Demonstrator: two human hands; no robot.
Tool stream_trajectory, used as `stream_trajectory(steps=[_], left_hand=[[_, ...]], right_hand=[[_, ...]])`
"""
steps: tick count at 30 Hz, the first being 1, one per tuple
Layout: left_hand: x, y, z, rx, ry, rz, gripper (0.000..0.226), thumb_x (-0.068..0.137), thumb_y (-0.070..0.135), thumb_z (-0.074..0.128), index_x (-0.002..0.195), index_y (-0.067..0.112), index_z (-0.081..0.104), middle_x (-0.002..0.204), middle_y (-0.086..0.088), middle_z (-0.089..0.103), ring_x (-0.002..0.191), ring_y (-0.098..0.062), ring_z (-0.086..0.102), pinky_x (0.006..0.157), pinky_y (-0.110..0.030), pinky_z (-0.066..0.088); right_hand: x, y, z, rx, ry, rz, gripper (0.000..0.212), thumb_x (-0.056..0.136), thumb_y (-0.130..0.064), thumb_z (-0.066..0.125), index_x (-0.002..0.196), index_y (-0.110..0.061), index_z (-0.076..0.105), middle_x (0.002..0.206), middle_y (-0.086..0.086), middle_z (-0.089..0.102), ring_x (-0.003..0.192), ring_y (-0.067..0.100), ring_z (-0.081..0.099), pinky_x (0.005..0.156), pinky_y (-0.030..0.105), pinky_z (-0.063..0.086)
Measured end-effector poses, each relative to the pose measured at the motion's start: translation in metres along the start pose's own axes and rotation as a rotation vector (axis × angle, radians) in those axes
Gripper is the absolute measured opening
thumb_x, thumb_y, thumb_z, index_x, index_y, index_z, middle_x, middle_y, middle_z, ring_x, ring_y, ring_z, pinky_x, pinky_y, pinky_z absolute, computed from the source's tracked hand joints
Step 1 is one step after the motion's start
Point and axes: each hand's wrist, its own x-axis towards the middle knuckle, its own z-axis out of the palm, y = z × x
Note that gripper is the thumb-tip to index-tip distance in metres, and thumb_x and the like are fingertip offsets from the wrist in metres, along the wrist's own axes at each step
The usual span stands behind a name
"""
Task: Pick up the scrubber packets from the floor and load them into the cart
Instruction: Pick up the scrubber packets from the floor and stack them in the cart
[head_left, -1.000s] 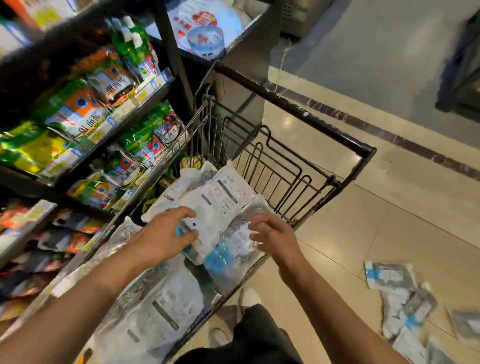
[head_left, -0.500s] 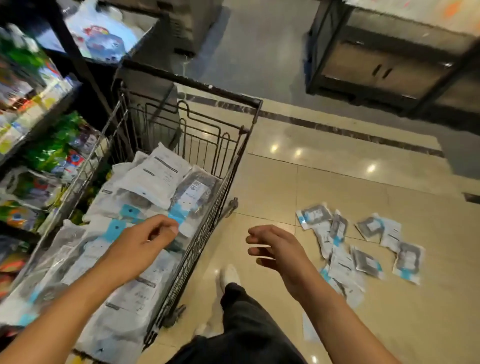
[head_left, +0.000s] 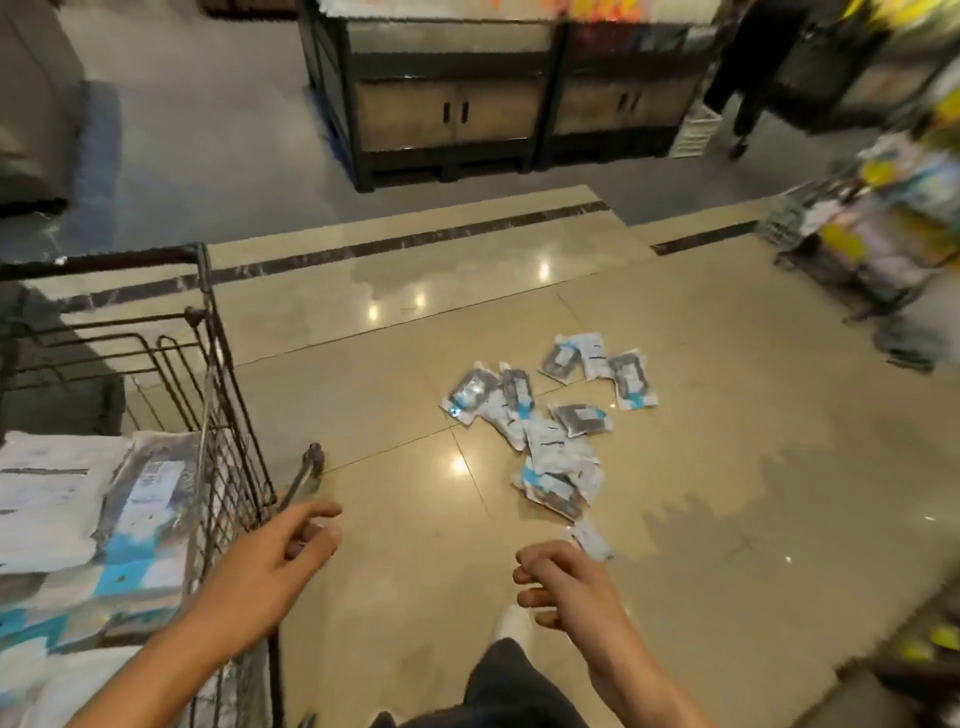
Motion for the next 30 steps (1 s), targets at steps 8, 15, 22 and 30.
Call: stream_trajectory(steps=[8, 15, 22, 30], left_hand=[[0.027, 0.015, 0.052, 0.058, -0.15, -0.164, 0.015, 0.098, 0.036, 0.066, 0.111, 0.044, 0.067, 0.092, 0.006, 0.076, 0.083, -0.003, 0.073, 0.092, -0.034, 0.054], [0.07, 0.025, 0.049, 0.166, -0.085, -0.277, 0.011, 0.099, 0.042, 0.063, 0.109, 0.045, 0.067, 0.104, 0.013, 0.073, 0.096, -0.005, 0.07, 0.092, -0.035, 0.056], [0.124, 0.047, 0.057, 0.094, 0.012, -0.313, 0.018, 0.1, 0.037, 0.062, 0.118, 0.04, 0.064, 0.11, 0.011, 0.071, 0.096, -0.006, 0.071, 0.083, -0.028, 0.052], [0.244, 0.039, 0.043, 0.083, -0.08, -0.38, 0.013, 0.1, 0.028, 0.064, 0.107, 0.038, 0.066, 0.1, 0.004, 0.073, 0.087, -0.01, 0.073, 0.085, -0.031, 0.054]], right_hand=[[0.029, 0.022, -0.062, 0.112, 0.134, 0.104, 0.012, 0.096, -0.024, 0.069, 0.096, -0.015, 0.076, 0.093, 0.007, 0.079, 0.075, 0.019, 0.07, 0.07, 0.033, 0.051], [0.092, -0.015, -0.108, 0.043, 0.05, 0.059, 0.013, 0.097, -0.023, 0.068, 0.099, -0.012, 0.075, 0.093, 0.009, 0.079, 0.078, 0.023, 0.07, 0.073, 0.036, 0.05], [0.158, -0.075, -0.11, -0.036, -0.015, -0.008, 0.011, 0.098, -0.027, 0.067, 0.097, -0.021, 0.076, 0.091, 0.002, 0.079, 0.082, 0.021, 0.073, 0.08, 0.038, 0.057], [0.25, -0.126, -0.055, -0.051, 0.019, 0.007, 0.011, 0.098, -0.024, 0.066, 0.091, -0.021, 0.073, 0.089, 0.003, 0.077, 0.08, 0.019, 0.073, 0.066, 0.025, 0.053]])
